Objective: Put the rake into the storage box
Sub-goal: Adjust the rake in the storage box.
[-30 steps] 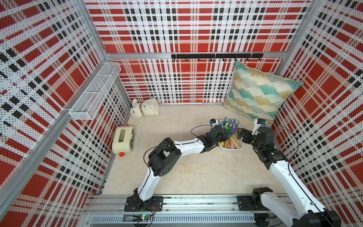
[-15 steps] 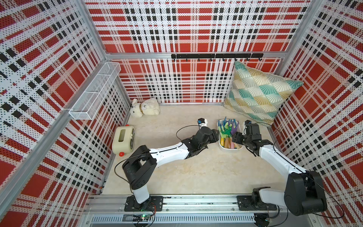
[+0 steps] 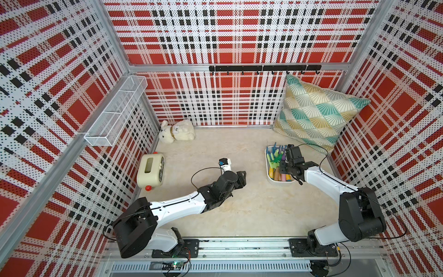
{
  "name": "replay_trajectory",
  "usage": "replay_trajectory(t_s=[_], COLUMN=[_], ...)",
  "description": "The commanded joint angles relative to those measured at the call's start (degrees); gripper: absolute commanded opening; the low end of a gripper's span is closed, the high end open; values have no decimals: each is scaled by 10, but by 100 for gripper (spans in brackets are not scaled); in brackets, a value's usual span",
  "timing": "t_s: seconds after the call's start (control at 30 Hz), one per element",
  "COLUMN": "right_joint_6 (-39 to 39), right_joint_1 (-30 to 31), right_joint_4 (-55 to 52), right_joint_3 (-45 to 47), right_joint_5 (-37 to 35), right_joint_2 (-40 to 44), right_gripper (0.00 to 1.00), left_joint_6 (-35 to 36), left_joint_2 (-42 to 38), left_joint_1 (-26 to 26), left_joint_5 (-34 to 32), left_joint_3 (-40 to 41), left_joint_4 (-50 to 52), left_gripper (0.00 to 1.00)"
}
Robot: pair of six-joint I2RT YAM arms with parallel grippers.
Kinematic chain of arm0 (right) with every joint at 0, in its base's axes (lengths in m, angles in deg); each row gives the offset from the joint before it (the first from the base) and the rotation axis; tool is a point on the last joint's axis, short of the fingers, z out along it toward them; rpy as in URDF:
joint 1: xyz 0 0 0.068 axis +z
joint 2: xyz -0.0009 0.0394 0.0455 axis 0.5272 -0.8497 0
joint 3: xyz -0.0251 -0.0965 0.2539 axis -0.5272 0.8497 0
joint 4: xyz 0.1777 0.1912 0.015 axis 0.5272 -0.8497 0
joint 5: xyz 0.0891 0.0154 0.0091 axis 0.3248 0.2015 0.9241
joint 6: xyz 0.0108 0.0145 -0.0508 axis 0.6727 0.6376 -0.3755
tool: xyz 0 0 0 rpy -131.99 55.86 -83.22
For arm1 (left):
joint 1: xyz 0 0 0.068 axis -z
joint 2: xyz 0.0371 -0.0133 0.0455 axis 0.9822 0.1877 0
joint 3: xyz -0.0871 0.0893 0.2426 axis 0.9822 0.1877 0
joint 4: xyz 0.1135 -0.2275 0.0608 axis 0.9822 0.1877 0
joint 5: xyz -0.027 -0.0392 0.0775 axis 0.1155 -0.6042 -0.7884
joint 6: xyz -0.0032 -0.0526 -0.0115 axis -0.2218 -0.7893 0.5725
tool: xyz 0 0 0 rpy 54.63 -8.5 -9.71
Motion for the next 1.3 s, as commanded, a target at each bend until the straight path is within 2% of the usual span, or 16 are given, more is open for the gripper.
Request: replay_trajectory(t_s=[0.0,0.2,0.3,0.33,0.4,0.43,0.57,0.67,0.8,0.87,0.9,1.03,1.17,1.27], right_joint_6=[-13,-14,-6,-3,1,4,9,13,28,33,34,32,49,60], right_joint_1=[9,11,11,11,11,11,11,12,21,30,36,54,57,57], right_joint_4=[-18,-18,-11,-9,-5,-5,-1,4,22,27,30,37,61,88], right_joint_3=[-19,-38,-42,-44,-48,-49,-35,-14,19,30,34,47,78,108], right_joint_5=[-14,-2,-2,19,34,37,27,42,97,115,122,118,36,-51], right_joint_2=[-21,-40,-38,-36,-32,-30,3,55,139,180,199,267,347,394], right_gripper=[49,37,35,36,42,49,66,74,85,96,100,100,100,100], left_joint_6=[-2,1,5,5,7,9,19,25,45,62,71,97,147,173], left_joint_2=[-32,-53,-59,-61,-64,-65,-78,-94,-118,-132,-141,-185,-259,-311], left_joint_1=[-5,-14,-15,-15,-15,-15,-13,-12,-10,-10,-9,-2,-12,-69], left_joint_5=[-20,-19,-20,-22,-25,-27,-39,-47,-63,-74,-81,-155,-200,-195], left_joint_3=[17,31,31,31,30,29,36,47,53,52,51,52,85,104], left_joint_4=[-2,-1,2,3,6,8,12,5,0,3,7,51,51,57], left_gripper=[62,63,63,63,63,63,65,69,74,79,97,99,99,99])
